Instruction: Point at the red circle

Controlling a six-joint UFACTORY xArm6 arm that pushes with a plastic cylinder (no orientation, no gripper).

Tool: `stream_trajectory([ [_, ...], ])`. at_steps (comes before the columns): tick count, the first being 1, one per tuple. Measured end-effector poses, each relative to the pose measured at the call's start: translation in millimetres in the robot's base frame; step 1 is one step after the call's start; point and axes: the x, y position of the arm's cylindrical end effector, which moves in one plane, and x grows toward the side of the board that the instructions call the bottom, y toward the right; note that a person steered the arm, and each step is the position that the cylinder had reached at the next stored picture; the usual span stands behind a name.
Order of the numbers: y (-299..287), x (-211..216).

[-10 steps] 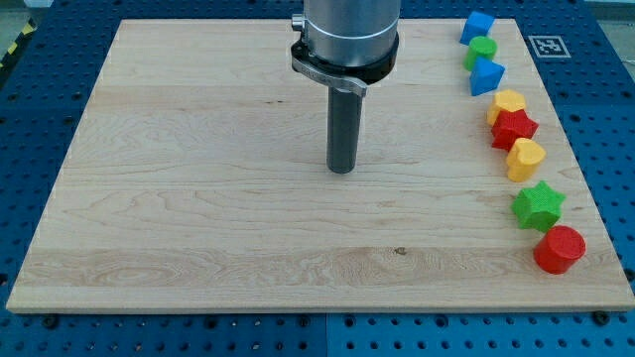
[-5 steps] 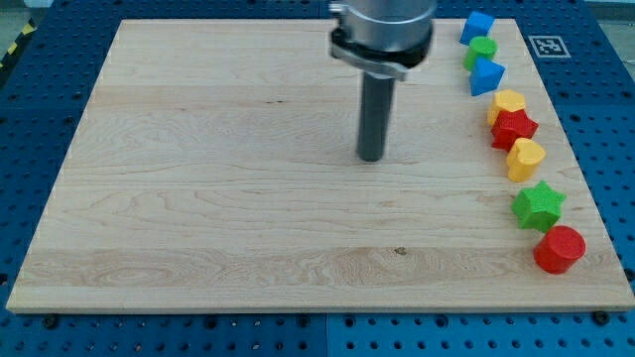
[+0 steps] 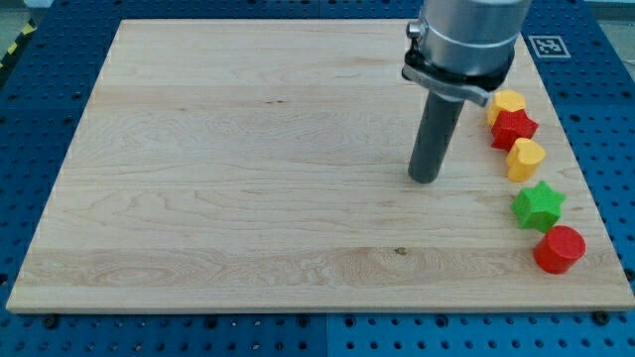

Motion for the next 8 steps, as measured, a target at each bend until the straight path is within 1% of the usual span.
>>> stream_trajectory([
  [1,0,13],
  [2,1,13],
  [4,32,13],
  [5,32,13],
  [6,31,38],
  [7,39,97],
  [8,59,128],
])
